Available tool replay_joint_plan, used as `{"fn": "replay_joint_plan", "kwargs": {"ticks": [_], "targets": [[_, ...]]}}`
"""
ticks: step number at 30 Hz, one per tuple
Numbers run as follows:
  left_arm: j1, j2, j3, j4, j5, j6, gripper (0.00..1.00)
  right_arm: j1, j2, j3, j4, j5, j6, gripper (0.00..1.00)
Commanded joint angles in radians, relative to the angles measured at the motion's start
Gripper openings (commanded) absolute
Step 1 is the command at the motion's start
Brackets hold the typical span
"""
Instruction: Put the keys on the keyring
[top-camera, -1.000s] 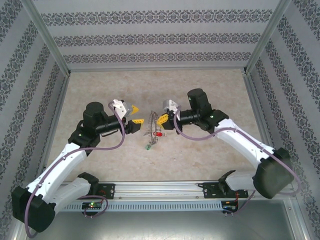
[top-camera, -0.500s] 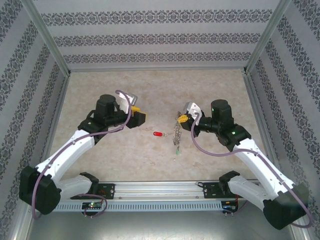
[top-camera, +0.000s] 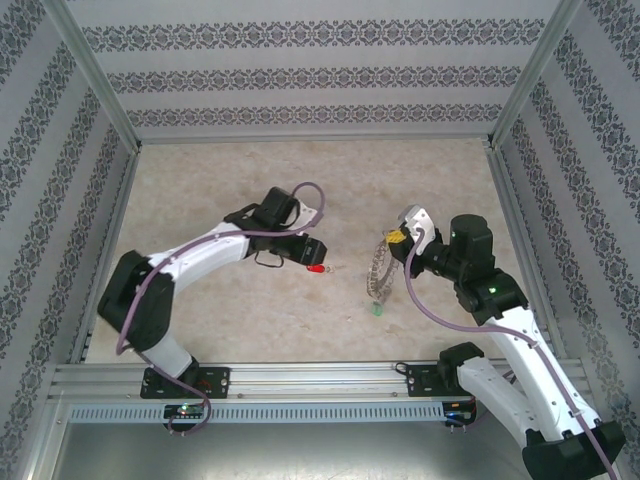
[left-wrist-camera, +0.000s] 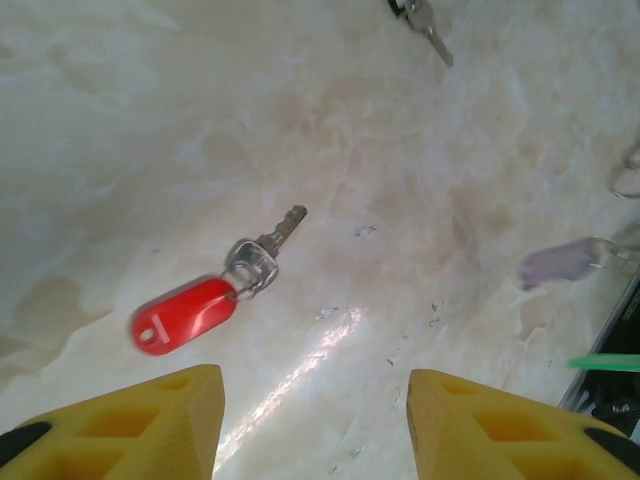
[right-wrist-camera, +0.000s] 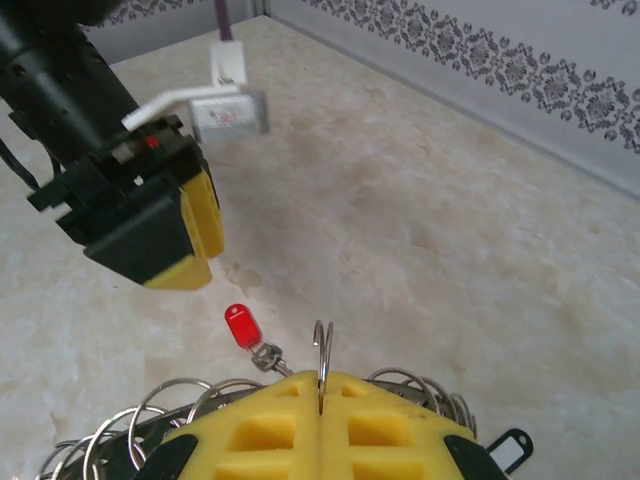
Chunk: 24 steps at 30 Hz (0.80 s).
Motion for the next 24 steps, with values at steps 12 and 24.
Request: {"fn": "replay_joint_plan", "kwargs": {"ticks": [12, 24], "targets": [[-0.123, 0.176, 0.163, -0.203, -0.234, 0.394, 0.53, -0.008, -0.105, -0.069, 0.031, 0.176, 0.041, 0.0], [-0.099, 0.114, 0.012, 0.019, -0.176, 1.001, 0.5, -0.01, -0.136, -0.078, 0.025, 0.234, 0.037, 0.0]]}}
